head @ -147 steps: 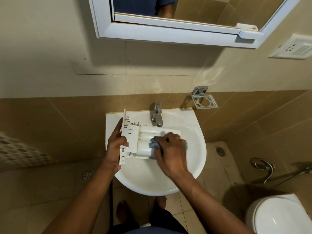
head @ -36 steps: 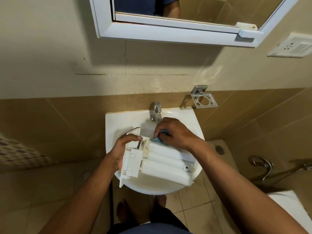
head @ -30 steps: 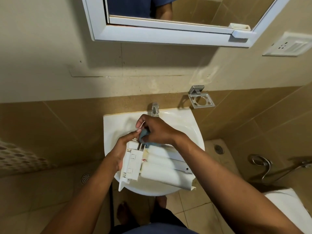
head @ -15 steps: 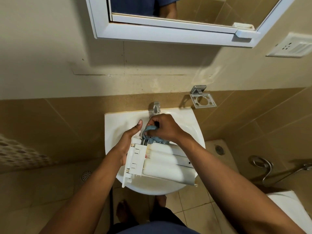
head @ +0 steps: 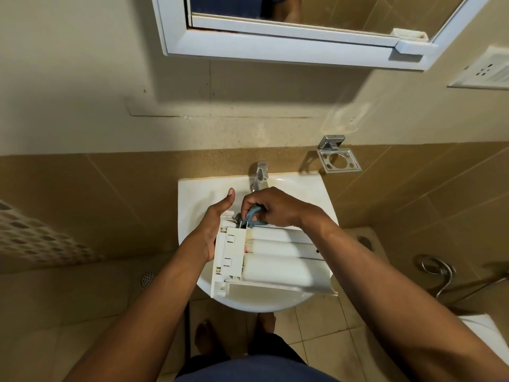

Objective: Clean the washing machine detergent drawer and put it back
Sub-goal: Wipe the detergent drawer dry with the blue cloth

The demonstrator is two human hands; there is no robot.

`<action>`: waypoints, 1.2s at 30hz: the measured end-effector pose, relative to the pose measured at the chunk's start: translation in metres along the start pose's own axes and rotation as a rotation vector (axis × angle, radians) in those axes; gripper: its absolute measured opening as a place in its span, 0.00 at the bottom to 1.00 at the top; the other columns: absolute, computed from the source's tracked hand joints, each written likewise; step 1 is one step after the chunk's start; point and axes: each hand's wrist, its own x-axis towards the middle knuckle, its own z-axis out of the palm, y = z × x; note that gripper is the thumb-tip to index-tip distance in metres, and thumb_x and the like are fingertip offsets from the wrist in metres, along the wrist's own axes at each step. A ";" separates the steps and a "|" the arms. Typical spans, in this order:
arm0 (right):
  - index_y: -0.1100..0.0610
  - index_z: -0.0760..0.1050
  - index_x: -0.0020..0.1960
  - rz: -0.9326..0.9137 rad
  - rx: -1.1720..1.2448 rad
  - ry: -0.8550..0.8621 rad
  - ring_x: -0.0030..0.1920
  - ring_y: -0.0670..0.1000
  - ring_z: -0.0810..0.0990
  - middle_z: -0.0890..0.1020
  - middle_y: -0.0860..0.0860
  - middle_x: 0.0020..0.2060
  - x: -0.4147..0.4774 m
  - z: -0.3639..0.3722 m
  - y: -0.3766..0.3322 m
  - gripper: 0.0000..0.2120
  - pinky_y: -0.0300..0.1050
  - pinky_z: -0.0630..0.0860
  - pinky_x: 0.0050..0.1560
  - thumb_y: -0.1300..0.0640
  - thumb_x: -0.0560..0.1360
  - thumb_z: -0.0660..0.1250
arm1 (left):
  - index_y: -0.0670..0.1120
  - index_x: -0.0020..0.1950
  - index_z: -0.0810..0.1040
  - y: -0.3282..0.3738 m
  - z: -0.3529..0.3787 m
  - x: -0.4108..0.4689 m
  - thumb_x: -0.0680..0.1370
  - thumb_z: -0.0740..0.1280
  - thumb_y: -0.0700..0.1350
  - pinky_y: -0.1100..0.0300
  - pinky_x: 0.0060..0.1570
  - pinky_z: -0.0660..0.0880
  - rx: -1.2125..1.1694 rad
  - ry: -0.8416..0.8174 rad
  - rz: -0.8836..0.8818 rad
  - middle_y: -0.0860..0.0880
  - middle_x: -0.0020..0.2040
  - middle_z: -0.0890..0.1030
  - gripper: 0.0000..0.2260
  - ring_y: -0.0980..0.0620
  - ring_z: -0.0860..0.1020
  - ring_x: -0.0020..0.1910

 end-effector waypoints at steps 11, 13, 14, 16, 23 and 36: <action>0.54 0.82 0.53 -0.077 0.061 -0.045 0.49 0.41 0.80 0.83 0.42 0.48 -0.020 -0.013 -0.005 0.14 0.32 0.73 0.50 0.71 0.77 0.68 | 0.41 0.58 0.80 -0.004 0.000 -0.009 0.73 0.64 0.74 0.53 0.35 0.81 0.043 0.045 0.031 0.37 0.47 0.82 0.37 0.41 0.81 0.39; 0.54 0.82 0.51 -0.094 -0.049 -0.034 0.47 0.41 0.79 0.82 0.39 0.46 -0.018 -0.008 -0.003 0.16 0.30 0.71 0.46 0.73 0.75 0.66 | 0.43 0.63 0.78 -0.002 0.002 -0.012 0.72 0.65 0.74 0.54 0.33 0.81 0.060 0.052 0.035 0.37 0.49 0.83 0.37 0.41 0.82 0.39; 0.54 0.81 0.50 -0.102 -0.093 -0.031 0.46 0.42 0.79 0.82 0.39 0.45 -0.018 -0.005 -0.002 0.17 0.30 0.71 0.45 0.73 0.74 0.64 | 0.45 0.66 0.76 -0.001 0.003 -0.014 0.73 0.65 0.74 0.55 0.32 0.81 0.061 0.058 0.051 0.38 0.47 0.84 0.36 0.42 0.83 0.37; 0.53 0.81 0.50 -0.093 -0.137 -0.017 0.46 0.43 0.79 0.83 0.41 0.45 -0.018 0.000 0.001 0.16 0.35 0.74 0.45 0.72 0.74 0.64 | 0.49 0.69 0.73 -0.001 0.004 -0.014 0.73 0.66 0.73 0.55 0.31 0.81 0.048 0.079 0.076 0.39 0.43 0.86 0.35 0.42 0.84 0.35; 0.52 0.79 0.52 -0.025 -0.182 0.183 0.47 0.48 0.81 0.85 0.44 0.47 -0.014 0.020 -0.004 0.11 0.50 0.79 0.49 0.66 0.75 0.67 | 0.45 0.56 0.80 0.002 0.002 -0.011 0.74 0.65 0.73 0.52 0.40 0.81 0.040 0.093 0.121 0.41 0.38 0.84 0.32 0.42 0.83 0.35; 0.50 0.82 0.47 0.284 -0.287 0.172 0.51 0.54 0.82 0.85 0.48 0.46 -0.056 0.015 0.033 0.09 0.46 0.75 0.44 0.53 0.80 0.64 | 0.53 0.71 0.70 -0.002 -0.001 -0.007 0.77 0.65 0.71 0.53 0.34 0.81 0.060 0.133 0.177 0.45 0.49 0.82 0.30 0.43 0.83 0.44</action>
